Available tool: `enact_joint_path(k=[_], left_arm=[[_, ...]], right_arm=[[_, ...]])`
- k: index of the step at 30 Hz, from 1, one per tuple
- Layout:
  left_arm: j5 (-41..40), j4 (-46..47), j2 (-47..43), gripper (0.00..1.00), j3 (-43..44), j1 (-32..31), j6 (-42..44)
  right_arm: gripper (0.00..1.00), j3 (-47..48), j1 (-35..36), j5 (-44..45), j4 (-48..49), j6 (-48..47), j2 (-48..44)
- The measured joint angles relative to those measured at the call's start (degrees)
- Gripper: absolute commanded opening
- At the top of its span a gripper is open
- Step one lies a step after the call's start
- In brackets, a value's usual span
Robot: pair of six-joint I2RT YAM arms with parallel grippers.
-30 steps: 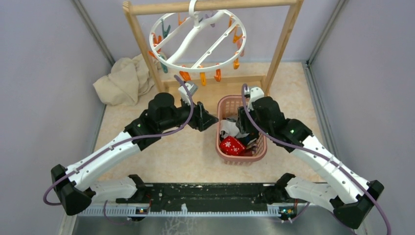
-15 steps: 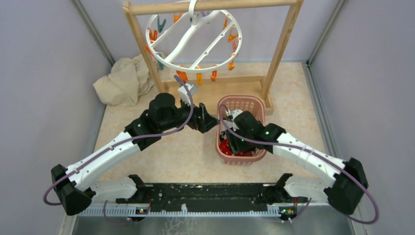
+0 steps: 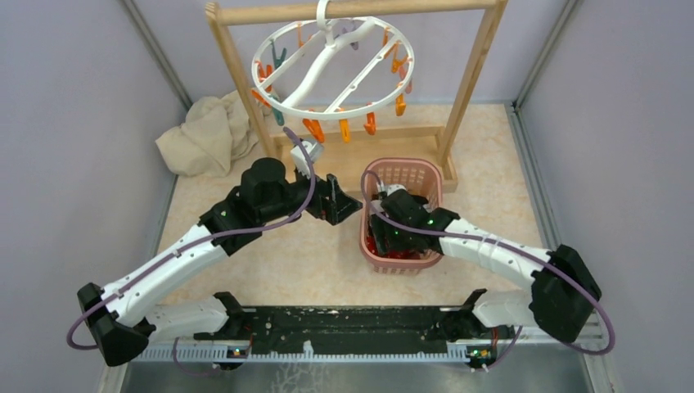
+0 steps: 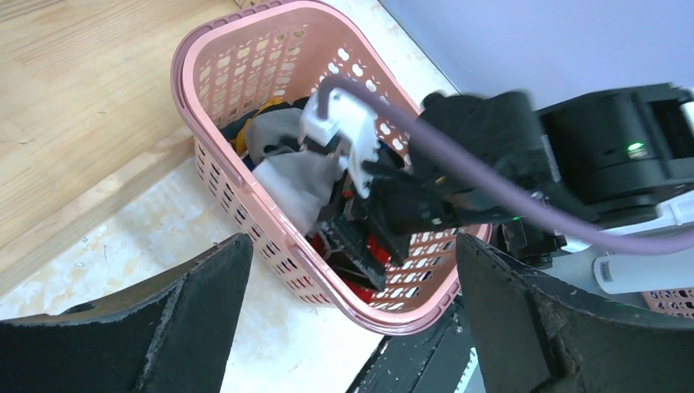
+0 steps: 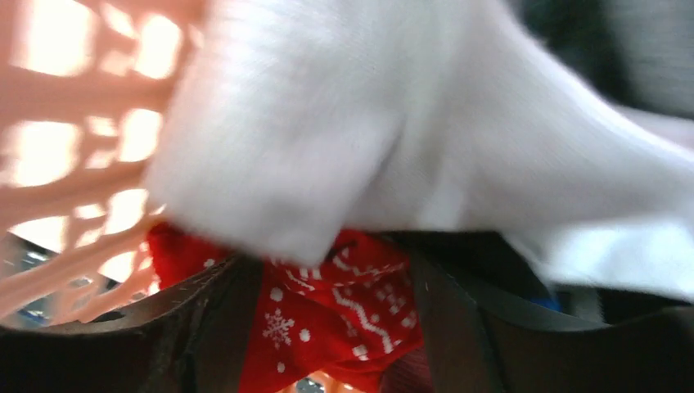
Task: Remove the socks clipped to the hanger
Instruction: Adjust the bin at the center of the board.
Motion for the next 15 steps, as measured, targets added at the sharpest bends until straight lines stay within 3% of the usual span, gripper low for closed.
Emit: enact_joint_path(k=[9, 15], left_arm=[[-0.2, -0.3, -1.1, 0.99, 0.0, 0.0, 0.0], [-0.3, -0.5, -1.2, 0.99, -0.1, 0.0, -0.3]], right_arm=[[0.74, 19.3, -1.5, 1.9, -6.9, -4.1, -7.1], [0.74, 20.7, -5.6, 2.3, -7.1, -6.1, -6.6]])
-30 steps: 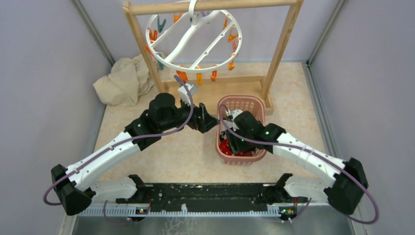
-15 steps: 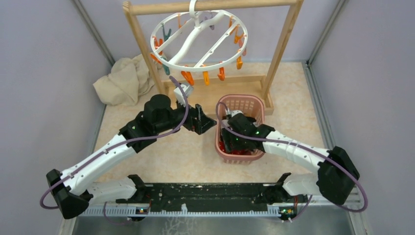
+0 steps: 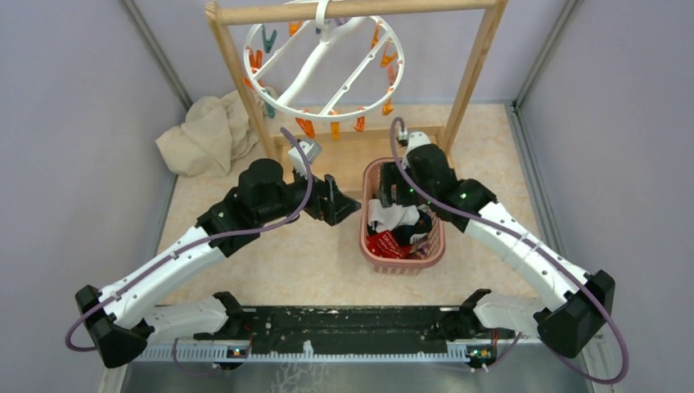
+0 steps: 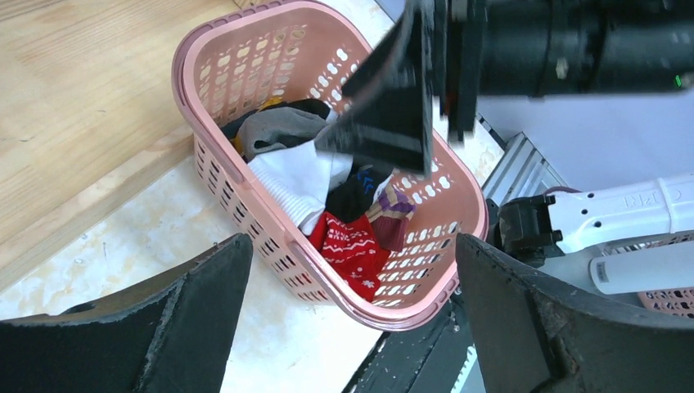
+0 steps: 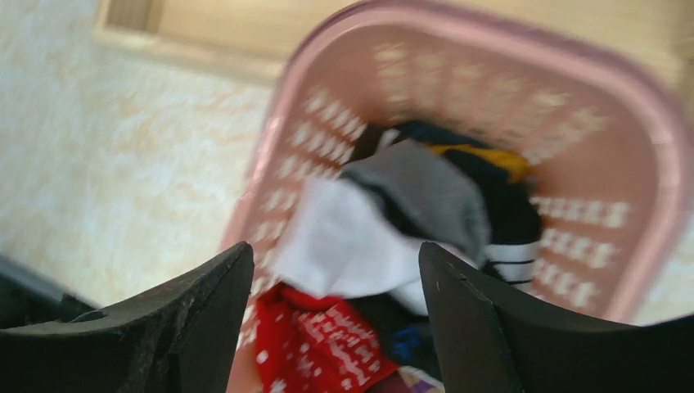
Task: Remove the socks clipped to the hanger
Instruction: Adjust the bin at the center of the board.
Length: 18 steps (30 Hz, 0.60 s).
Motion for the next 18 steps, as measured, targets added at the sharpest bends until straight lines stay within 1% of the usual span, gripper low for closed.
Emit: enact_joint_path(k=[6, 9, 12, 14, 17, 18], left_arm=[[1.7, 0.0, -1.0, 0.99, -2.6, -0.3, -2.0], [2.4, 0.0, -2.7, 0.99, -6.3, -1.6, -3.8], [2.5, -0.3, -4.2, 0.99, -9.8, -3.9, -5.6], [2.5, -0.7, -5.1, 0.96, -12.0, -5.8, -7.1], [2.3, -1.1, -6.9, 0.91, -14.8, -8.5, -9.4], [2.3, -1.3, -7.5, 0.90, -15.6, -9.4, -10.3]], right_arm=[[0.71, 0.6, -15.3, -0.5, 3.2, -0.4, 0.4], [0.70, 2.6, -18.8, -0.6, 4.6, -0.9, 1.6], [0.65, 4.5, -21.4, -1.5, 7.7, -1.3, 4.4], [0.58, 5.0, -22.9, -2.9, 9.9, -1.4, 6.7], [0.56, 5.0, -24.4, -5.3, 12.7, -2.5, 10.7], [0.58, 5.0, -24.6, -5.9, 13.2, -3.3, 11.8]])
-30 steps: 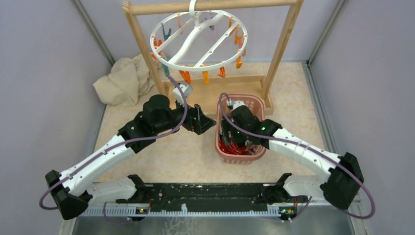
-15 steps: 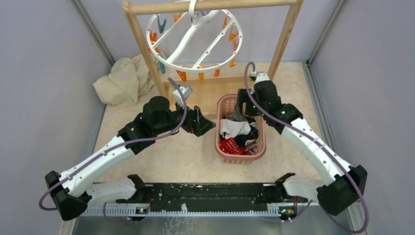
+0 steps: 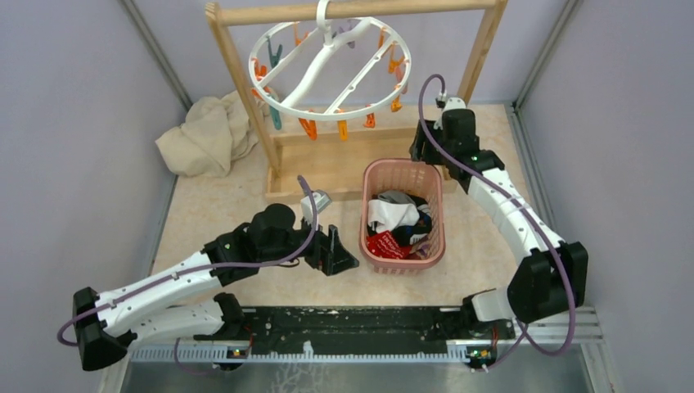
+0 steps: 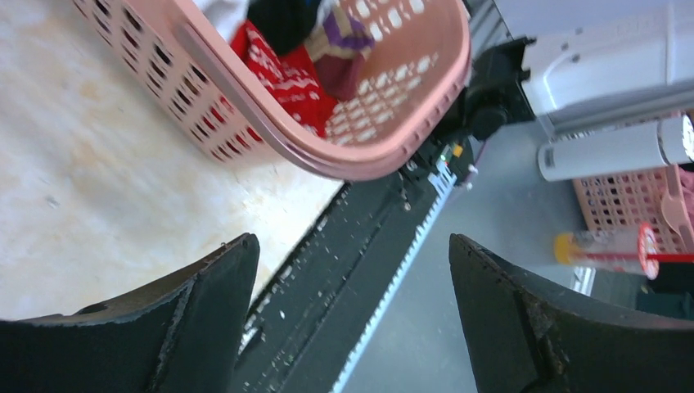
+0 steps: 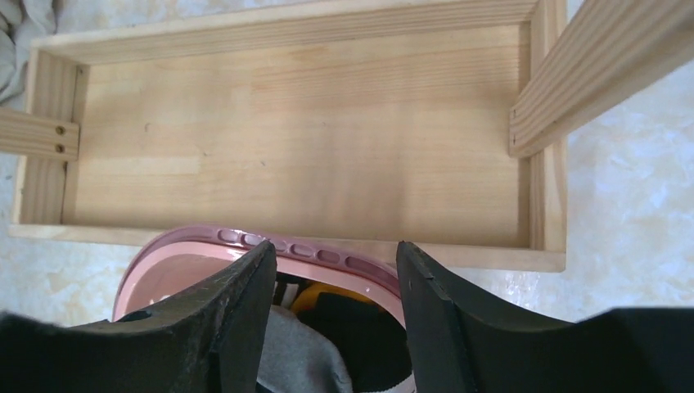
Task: Remove the socks clipped to the hanger
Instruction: Adjust the bin at the center of the board.
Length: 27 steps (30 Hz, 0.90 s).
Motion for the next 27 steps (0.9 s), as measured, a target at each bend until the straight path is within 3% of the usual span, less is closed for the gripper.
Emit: enact_joint_path(k=[6, 17, 27], left_arm=[[-1.8, -0.2, -2.0, 0.89, -2.7, -6.8, -5.0], [-3.5, -0.2, -0.1, 0.89, -2.7, -9.7, -7.9], [-3.7, -2.1, 0.9, 0.89, -0.7, -10.2, -8.0]], right_arm=[[0.70, -3.0, 0.0, -4.1, 4.8, -7.7, -0.1], [0.69, -6.1, -0.2, -12.9, 9.3, -22.4, -2.8], [0.70, -5.5, -0.4, -22.6, 4.2, -33.8, 1.0]])
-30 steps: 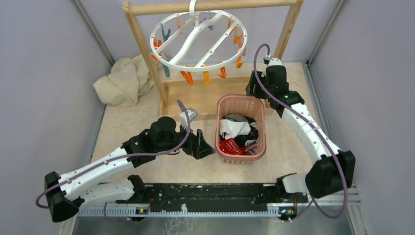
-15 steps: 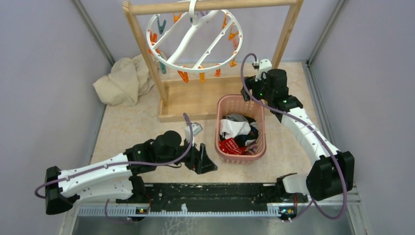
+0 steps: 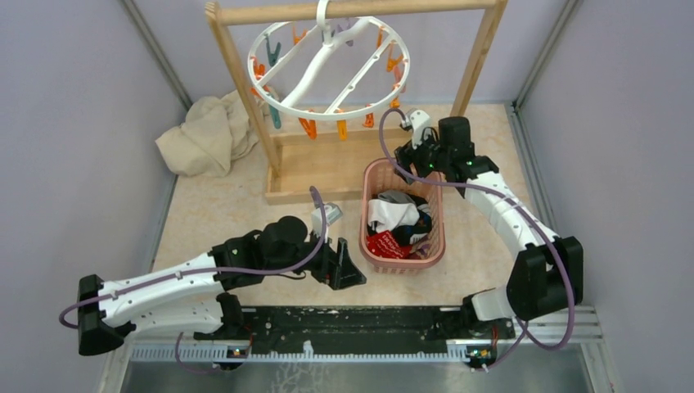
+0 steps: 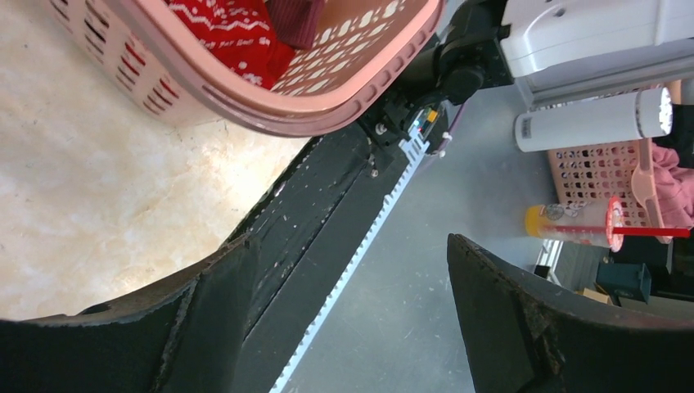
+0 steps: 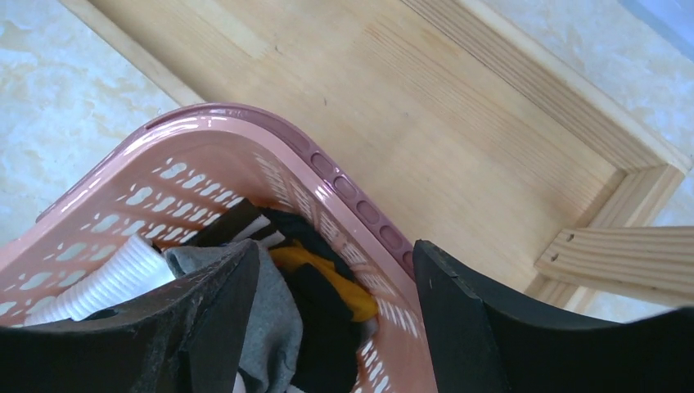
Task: Remove the socks clipped to the hanger
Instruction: Adjust the bin at the center of the board.
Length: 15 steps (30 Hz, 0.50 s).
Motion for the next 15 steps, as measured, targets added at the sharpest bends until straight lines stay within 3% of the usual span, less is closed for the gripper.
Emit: enact_joint_path(k=[11, 15], left_arm=[[-0.5, -0.4, 1.2, 0.88, 2.1, -1.0, 0.0], [-0.6, -0.7, 2.4, 0.88, 2.9, -1.4, 0.0]], right_arm=[[0.69, 4.9, 0.0, 2.8, -3.7, -6.1, 7.4], [0.62, 6.5, 0.1, 4.5, -4.8, -7.0, 9.4]])
